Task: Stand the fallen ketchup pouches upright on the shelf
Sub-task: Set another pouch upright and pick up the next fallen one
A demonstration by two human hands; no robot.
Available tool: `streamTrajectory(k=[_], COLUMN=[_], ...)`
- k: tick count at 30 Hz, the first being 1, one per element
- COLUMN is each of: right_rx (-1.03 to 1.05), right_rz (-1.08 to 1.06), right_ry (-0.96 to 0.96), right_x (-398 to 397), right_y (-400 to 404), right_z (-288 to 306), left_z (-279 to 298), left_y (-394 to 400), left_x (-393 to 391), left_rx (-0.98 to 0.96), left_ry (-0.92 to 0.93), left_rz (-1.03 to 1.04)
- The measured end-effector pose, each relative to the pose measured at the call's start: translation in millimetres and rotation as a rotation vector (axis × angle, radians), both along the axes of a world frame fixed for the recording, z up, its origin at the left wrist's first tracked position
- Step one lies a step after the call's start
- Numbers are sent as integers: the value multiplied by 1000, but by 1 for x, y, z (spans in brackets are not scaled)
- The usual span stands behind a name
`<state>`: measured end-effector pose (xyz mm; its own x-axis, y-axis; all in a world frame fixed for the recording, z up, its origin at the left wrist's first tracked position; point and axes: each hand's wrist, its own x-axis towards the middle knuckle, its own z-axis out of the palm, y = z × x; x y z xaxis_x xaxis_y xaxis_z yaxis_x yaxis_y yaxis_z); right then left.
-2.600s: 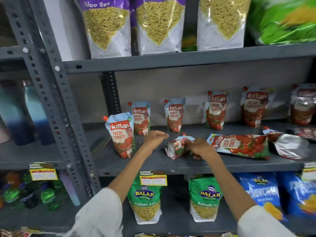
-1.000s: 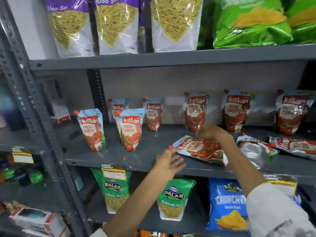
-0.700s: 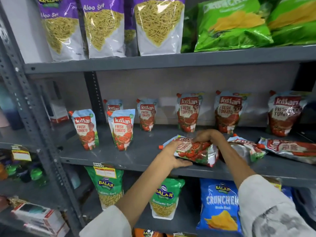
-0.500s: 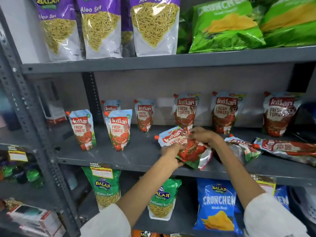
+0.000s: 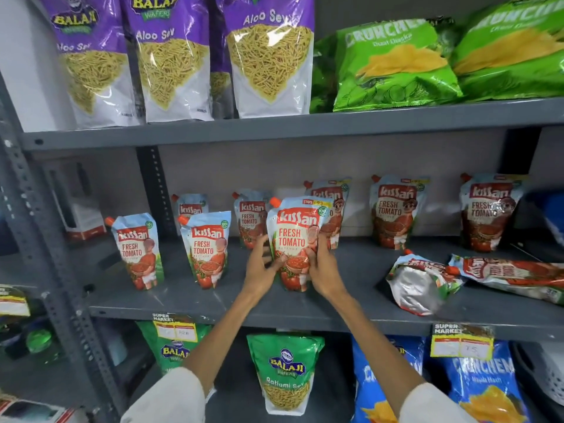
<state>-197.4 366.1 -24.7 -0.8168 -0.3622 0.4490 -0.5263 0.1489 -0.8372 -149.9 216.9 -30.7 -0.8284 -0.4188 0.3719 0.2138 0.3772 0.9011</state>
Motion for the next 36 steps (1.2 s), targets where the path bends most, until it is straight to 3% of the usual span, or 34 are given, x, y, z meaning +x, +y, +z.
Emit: streamTrajectory(k=[4,6,9,11,13,15,17,19,22,24,28,32,36], right_rx=[28,53,58,34,129,361,579,726,757,705,609,522,308], right_rz=[-8,-35,-255,-455,-664,-762,-706,-618,-506,-464,-387,-272,-64], right_ry=[-62,-67,89,113,75,-100,-321,-421,-512,-562,-557,-571,-579], right_x=[-3,0,1,-3,-15,-29,-36,-42,-49,-53,-60,-64,-66], right_y=[3,16,58,101,151,200,238,256,266,269,266,271,276], right_z=[4,9,26,41,55,56,46,33,27,28,21,14,6], left_z=[-2,-6,-2,4,14,21,23,29,40,40,38,43,36], left_y=[6,17,43,64,90,115,142,163,193,212,232,236,245], left_x=[0,6,16,13,6,-7,-26,-45,-70,-85,-103,-96,-73], left_rx=[17,-36,-261,-364,-288,-217,-204,-96,247,251,191,274,315], left_ry=[36,145,332,386,279,86,-85,-258,-558,-666,-701,-778,-680], left_rz=[29,99,100,-3,-167,-267,-260,-237,-315,-345,-377,-443,-311])
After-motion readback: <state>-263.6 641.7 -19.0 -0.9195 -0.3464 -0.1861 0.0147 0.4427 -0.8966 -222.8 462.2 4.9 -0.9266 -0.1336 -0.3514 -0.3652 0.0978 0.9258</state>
